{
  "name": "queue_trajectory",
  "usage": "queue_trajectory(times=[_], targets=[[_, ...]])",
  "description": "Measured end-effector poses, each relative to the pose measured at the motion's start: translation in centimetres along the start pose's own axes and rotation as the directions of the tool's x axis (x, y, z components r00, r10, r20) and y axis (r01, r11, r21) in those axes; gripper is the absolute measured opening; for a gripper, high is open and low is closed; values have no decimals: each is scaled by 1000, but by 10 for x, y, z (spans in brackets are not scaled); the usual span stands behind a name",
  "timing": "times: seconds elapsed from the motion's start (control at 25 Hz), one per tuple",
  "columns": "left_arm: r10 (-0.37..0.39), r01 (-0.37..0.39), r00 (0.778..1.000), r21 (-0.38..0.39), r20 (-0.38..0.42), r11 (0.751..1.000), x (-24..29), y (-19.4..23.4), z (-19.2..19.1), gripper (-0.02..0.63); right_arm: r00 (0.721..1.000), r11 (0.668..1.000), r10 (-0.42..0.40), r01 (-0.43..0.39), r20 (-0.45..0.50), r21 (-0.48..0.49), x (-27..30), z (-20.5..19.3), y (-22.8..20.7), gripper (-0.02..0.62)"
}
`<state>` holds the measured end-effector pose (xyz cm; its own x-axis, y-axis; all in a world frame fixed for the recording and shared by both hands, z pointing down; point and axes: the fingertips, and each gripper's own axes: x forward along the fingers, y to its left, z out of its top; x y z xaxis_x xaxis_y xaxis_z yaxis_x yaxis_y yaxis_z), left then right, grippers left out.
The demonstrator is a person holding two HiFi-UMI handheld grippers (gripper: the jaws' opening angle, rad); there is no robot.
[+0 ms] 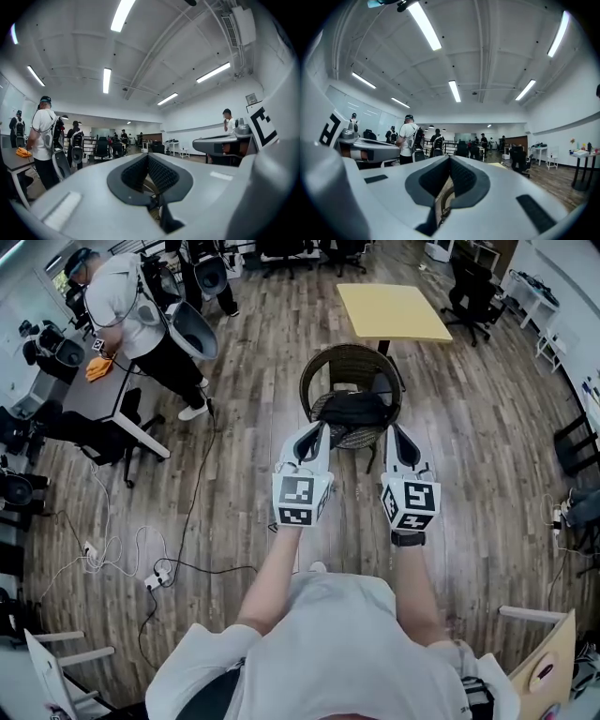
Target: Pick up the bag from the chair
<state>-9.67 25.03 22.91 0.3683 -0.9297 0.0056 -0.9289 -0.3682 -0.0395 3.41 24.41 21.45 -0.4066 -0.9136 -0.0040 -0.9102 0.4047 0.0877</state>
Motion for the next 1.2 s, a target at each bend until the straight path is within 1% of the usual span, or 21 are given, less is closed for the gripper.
queue_trajectory(times=[0.16, 0.28, 0.36, 0.4, 0.52, 0.56, 0.6, 0.8, 0.88, 0.96, 1.08, 1.2], targets=[[-32, 32, 999, -3, -23, 999, 1, 15, -12, 3, 999, 1000, -12, 13, -42, 16, 20, -14, 19, 0], [-56, 55, 998, -24, -30, 998, 4, 21, -21, 3, 997, 1000, -2, 3, -73, 24, 33, -24, 31, 0], [-71, 70, 996, -19, -46, 997, 11, 22, -26, 3, 996, 1000, 7, -4, -92, 28, 41, -28, 35, 0], [-78, 78, 996, 0, -53, 997, 15, 22, -26, 3, 995, 999, 12, -8, -98, 33, 45, -29, 36, 0], [-80, 84, 996, 97, -47, 992, 33, 21, -20, 3, 994, 998, 32, -26, -104, 53, 66, -31, 37, 0], [-77, 81, 996, 110, -41, 991, 40, 20, -19, 3, 994, 998, 40, -34, -104, 58, 75, -32, 36, 0], [-73, 77, 997, 107, -38, 991, 47, 19, -20, 3, 994, 997, 49, -43, -102, 63, 83, -33, 33, 0], [-33, 35, 998, 43, -59, 998, 96, 27, -32, 3, 992, 992, 100, -93, -76, 91, 126, -37, 8, 0], [-25, 26, 998, 20, -59, 999, 124, 34, -28, 3, 991, 989, 117, -111, -67, 94, 148, -36, -3, 0], [-19, 19, 999, 1, -33, 1000, 155, 41, -18, 3, 991, 988, 128, -123, -51, 92, 172, -31, -18, 0], [-3, 3, 1000, 2, -2, 1000, 202, 48, -7, 4, 992, 989, 127, -125, -19, 82, 204, -22, -48, 0], [-3, 3, 1000, 4, -19, 1000, 239, 50, -7, 3, 994, 990, 112, -110, -13, 91, 228, -19, -78, 0]])
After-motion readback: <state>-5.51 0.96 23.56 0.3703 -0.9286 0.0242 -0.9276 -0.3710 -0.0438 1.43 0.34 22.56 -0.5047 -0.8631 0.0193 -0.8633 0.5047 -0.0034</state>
